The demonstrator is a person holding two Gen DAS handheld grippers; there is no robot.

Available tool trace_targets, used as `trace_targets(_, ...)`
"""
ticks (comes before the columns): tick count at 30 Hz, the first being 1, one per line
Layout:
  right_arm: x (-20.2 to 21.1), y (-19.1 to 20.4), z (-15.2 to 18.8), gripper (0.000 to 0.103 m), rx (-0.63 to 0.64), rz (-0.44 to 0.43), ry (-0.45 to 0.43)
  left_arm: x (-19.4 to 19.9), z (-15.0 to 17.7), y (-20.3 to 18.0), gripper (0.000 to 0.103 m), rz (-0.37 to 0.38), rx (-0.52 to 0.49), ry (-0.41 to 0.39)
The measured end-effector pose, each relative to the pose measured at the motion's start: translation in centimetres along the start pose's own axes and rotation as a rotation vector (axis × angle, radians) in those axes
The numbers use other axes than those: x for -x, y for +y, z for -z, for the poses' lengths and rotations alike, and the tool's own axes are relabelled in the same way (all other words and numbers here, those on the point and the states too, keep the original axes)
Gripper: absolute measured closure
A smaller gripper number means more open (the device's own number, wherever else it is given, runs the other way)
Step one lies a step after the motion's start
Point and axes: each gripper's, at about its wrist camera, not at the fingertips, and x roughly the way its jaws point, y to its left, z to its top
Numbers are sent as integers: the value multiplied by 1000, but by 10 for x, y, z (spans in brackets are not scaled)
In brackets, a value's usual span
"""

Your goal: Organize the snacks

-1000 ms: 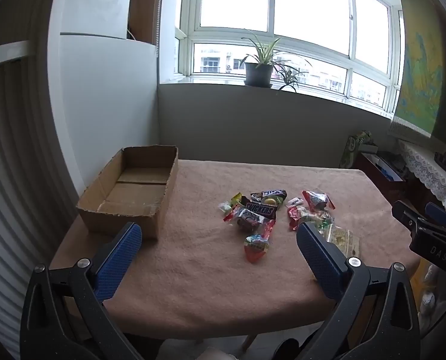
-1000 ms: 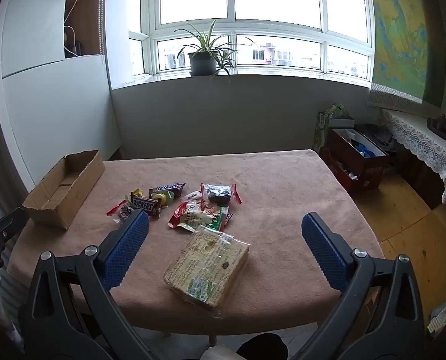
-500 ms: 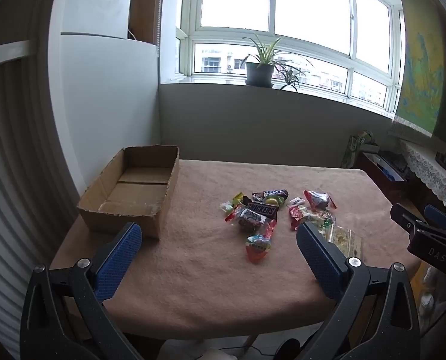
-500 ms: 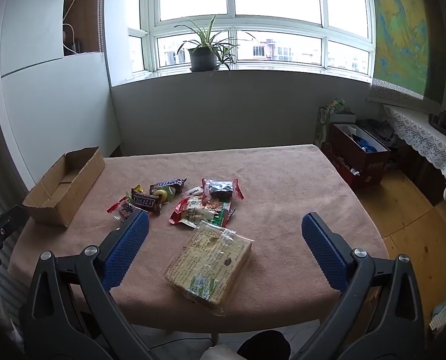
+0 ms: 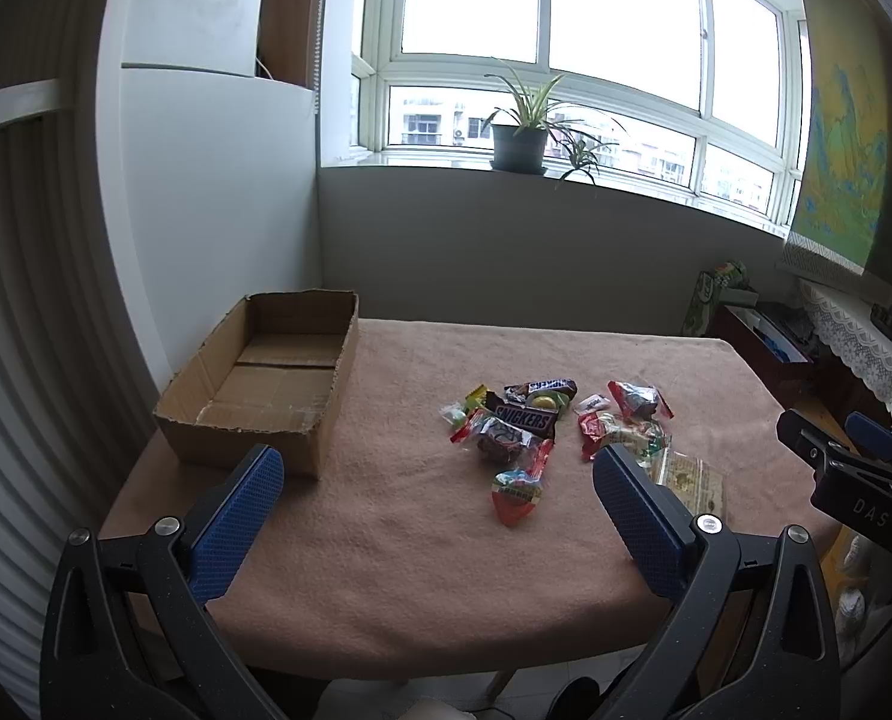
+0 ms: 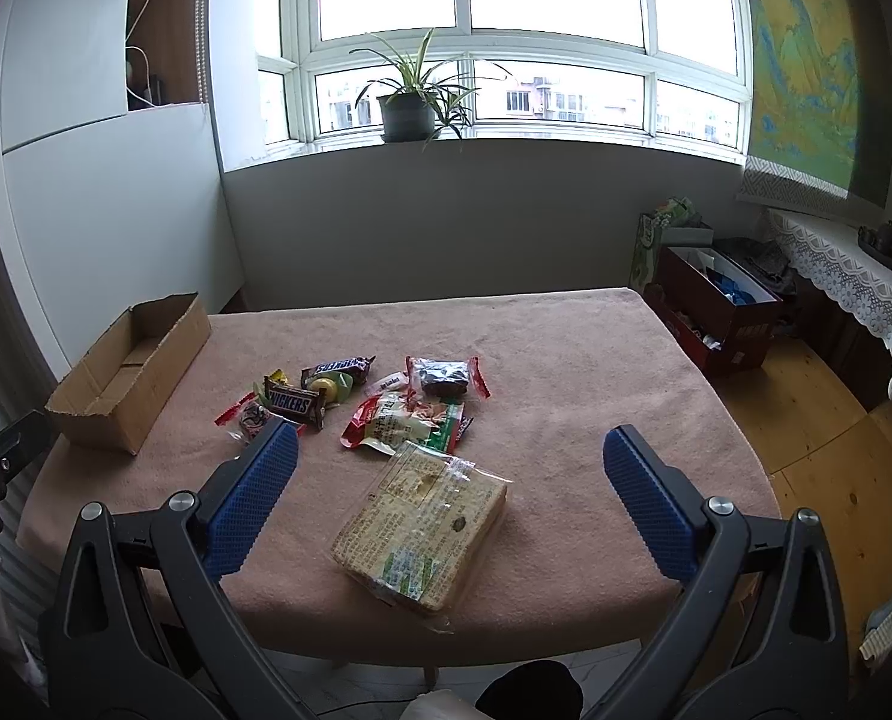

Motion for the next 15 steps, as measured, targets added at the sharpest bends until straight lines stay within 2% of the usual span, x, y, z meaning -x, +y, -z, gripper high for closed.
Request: trace_targets(15, 0, 1, -1, 0, -3, -7, 5, 2, -1, -1, 1, 1, -6, -3)
